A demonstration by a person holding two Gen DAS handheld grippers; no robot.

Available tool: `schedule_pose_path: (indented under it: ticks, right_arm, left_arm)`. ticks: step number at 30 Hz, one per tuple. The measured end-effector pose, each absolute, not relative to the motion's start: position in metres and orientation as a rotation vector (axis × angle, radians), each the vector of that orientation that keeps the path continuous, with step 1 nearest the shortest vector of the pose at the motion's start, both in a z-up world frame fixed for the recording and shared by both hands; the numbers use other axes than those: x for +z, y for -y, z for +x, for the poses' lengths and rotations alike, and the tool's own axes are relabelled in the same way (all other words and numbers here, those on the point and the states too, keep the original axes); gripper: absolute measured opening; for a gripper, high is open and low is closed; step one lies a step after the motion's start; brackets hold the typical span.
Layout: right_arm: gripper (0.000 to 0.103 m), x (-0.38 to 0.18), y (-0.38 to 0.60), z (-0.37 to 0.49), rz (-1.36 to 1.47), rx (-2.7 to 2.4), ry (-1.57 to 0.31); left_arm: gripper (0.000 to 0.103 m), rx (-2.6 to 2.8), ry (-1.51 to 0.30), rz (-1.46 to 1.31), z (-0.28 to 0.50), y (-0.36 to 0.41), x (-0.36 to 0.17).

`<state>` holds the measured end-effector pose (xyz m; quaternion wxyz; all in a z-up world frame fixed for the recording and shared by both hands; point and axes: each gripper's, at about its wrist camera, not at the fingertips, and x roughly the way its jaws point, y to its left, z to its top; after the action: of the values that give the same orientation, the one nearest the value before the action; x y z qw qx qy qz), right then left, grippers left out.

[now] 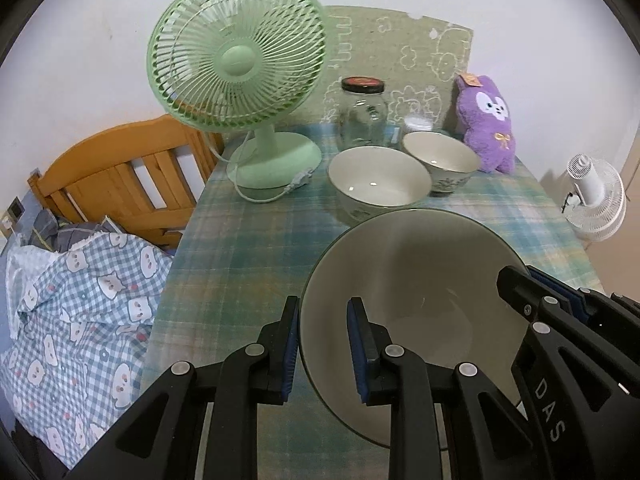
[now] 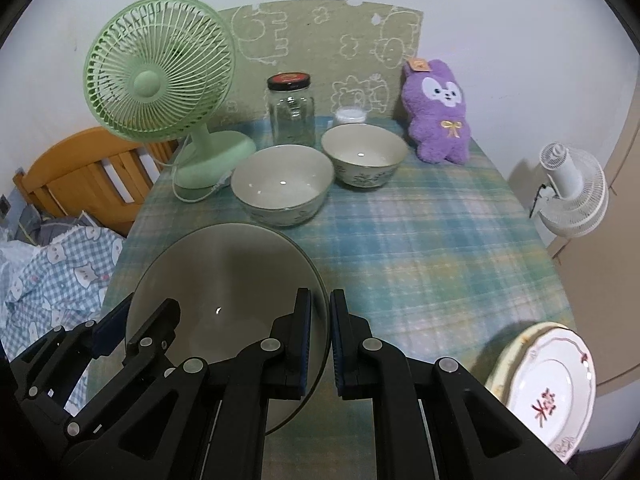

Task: Organize plates and bowls
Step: 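Close both tools on the rim of the large pale bowl, then lift the large pale bowl with both tools and carry it toward the plate stack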

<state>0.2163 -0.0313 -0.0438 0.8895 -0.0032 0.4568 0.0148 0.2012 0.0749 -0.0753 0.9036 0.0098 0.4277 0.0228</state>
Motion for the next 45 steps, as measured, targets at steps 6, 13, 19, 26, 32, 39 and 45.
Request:
schedule_pose_path:
  ticks: [6,13,19,26,32,39,45]
  right_arm:
    - [0.013,-0.034,0.054,0.198,0.001,0.014,-0.936]
    - [0.013,-0.036,0.078,0.179,0.009,0.008,-0.941]
    - [0.012,-0.048,0.097,0.165,0.007,0.020,-0.953]
    - [0.012,-0.066,0.112,0.147,0.000,0.035,-0.976]
    - [0.012,-0.076,0.120,0.138,-0.023,0.048,-0.979]
    - [0.012,-0.087,0.129,0.131,-0.036,0.049,-0.988]
    - [0.012,-0.099,0.135,0.125,-0.035,0.048,-1.013]
  left_arm:
    - [0.021,0.036,-0.870,0.019,0.185,-0.053,-0.068]
    - [0.021,0.032,-0.865,0.026,0.168,-0.031,-0.072]
    - [0.021,0.031,-0.882,0.024,0.153,-0.014,-0.084]
    - [0.021,0.040,-0.906,0.020,0.137,-0.002,-0.100]
    - [0.021,0.045,-0.914,0.012,0.128,0.007,-0.109]
    - [0.021,0.044,-0.922,0.016,0.121,0.017,-0.120]
    - [0.021,0.042,-0.948,0.020,0.116,0.021,-0.130]
